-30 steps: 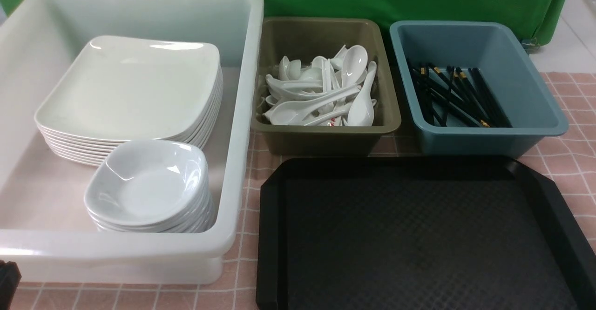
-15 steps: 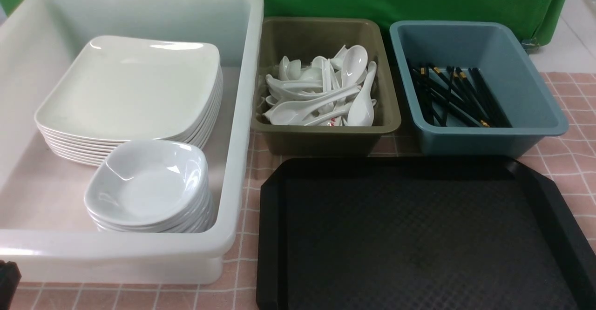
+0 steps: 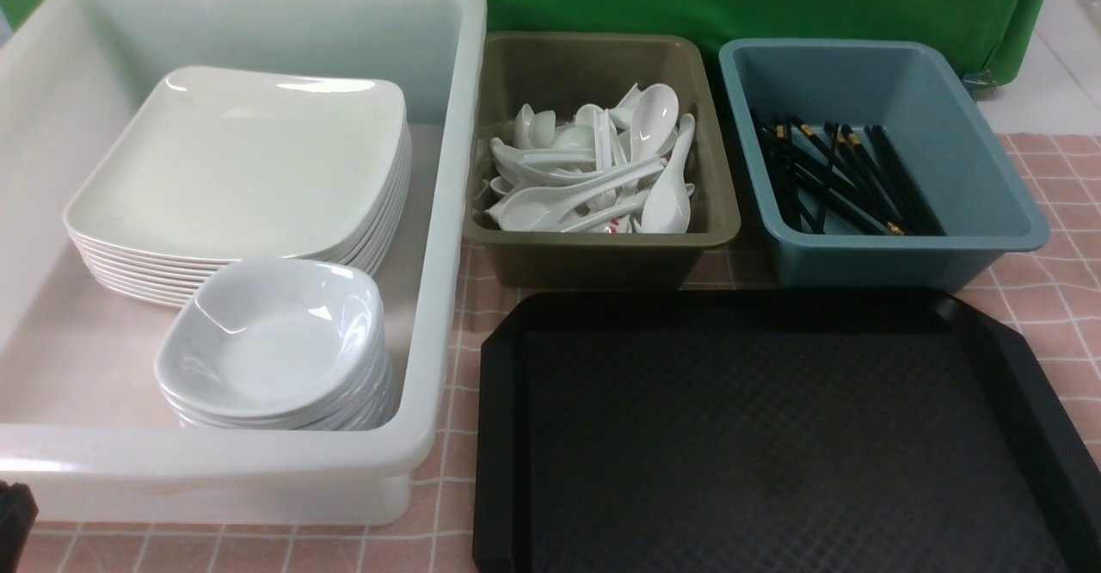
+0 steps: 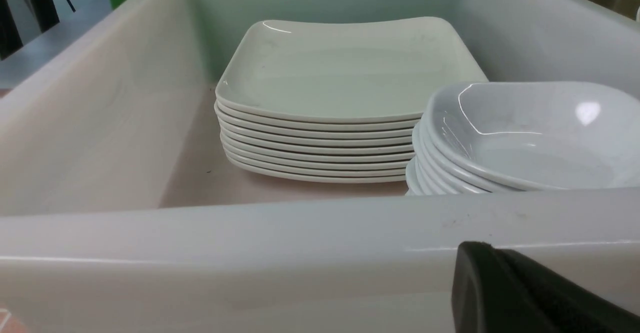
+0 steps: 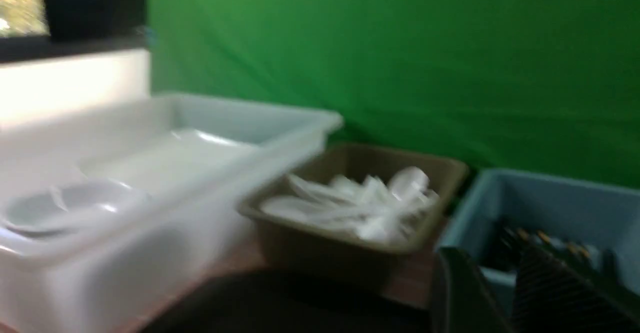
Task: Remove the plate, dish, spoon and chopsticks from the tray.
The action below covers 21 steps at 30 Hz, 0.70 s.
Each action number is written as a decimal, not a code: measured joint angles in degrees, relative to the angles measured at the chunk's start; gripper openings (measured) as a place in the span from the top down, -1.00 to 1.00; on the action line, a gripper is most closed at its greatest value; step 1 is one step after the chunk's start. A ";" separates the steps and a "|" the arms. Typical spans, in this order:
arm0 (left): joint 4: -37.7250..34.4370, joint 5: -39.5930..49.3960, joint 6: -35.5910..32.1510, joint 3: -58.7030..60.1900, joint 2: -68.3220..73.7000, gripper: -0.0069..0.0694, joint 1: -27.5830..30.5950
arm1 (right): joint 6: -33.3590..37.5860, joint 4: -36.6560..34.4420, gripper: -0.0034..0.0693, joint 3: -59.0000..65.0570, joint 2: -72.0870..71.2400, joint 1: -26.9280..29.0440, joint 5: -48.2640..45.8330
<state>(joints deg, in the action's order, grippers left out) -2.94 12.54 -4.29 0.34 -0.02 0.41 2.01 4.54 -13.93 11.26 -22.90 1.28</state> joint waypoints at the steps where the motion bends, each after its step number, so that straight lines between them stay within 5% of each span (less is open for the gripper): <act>1: 0.00 0.00 0.00 0.00 0.00 0.81 0.00 | 0.15 0.00 0.25 1.12 -0.30 2.88 -0.45; 8: 0.00 -0.05 0.00 0.00 0.00 0.81 0.00 | -0.26 -0.07 0.25 13.77 -8.22 19.93 -6.37; 21: 0.00 0.14 -0.10 0.01 -0.04 0.81 0.00 | -0.23 -0.18 0.25 13.29 -10.40 22.10 -11.62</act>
<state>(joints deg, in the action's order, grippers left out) -2.94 12.67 -4.39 0.35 -0.06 0.41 1.79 4.36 -0.63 0.85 -0.80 -10.34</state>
